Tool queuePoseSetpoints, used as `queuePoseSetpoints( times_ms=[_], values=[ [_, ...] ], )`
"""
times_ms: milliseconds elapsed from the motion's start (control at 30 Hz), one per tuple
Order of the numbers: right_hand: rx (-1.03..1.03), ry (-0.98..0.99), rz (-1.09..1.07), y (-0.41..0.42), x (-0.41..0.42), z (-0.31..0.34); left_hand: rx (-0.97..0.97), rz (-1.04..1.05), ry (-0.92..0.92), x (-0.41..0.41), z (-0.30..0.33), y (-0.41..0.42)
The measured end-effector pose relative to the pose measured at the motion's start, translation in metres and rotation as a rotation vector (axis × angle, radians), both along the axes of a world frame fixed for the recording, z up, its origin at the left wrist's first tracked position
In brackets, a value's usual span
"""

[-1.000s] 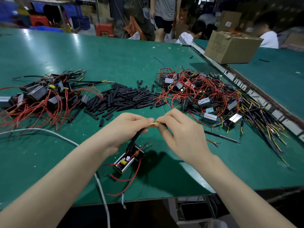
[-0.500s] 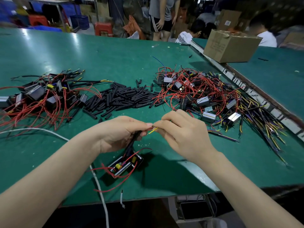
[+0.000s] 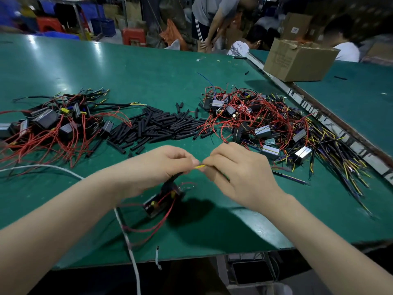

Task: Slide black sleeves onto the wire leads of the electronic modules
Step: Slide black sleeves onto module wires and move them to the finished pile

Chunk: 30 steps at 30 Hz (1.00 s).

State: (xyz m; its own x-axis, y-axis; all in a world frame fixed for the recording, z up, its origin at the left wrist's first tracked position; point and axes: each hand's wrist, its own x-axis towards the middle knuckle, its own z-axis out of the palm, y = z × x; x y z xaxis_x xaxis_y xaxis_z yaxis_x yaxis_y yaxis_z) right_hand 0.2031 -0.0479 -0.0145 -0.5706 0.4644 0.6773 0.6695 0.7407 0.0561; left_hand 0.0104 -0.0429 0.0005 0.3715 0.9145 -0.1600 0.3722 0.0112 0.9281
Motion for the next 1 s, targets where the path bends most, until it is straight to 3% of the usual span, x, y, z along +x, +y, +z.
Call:
queuePoseSetpoints(
  times_ms=[200, 367, 433, 500, 567, 733, 833, 1000],
  values=[
    [-0.838, 0.364, -0.073, 0.007, -0.014, 0.012, 0.726, 0.139, 0.43, 0.012, -0.013, -0.003],
    [-1.623, 0.88, -0.126, 0.014, -0.027, 0.019, 1.064, 0.258, 0.607, 0.014, -0.019, -0.001],
    [-1.905, 0.951, -0.056, 0.016, -0.025, 0.019, 1.246, 0.219, 0.733, 0.01, -0.023, 0.0],
    [-2.05, 0.947, -0.002, 0.015, -0.023, 0.015, 1.359, 0.162, 0.796, 0.005, -0.029, -0.001],
    [-1.987, 0.929, -0.034, 0.014, -0.023, 0.01, 1.31, 0.153, 0.793, 0.004, -0.031, -0.002],
    [-1.256, 0.809, -0.063, 0.009, -0.021, 0.001, 0.763, 0.254, 0.618, 0.009, -0.026, 0.004],
    [-0.875, 0.627, -0.012, 0.007, -0.018, 0.001, 0.629, 0.273, 0.522, 0.012, -0.021, 0.009],
    [-0.221, 0.226, -0.222, -0.002, -0.019, -0.005, 0.35, 0.227, 0.294, 0.016, -0.013, 0.009]
  ],
)
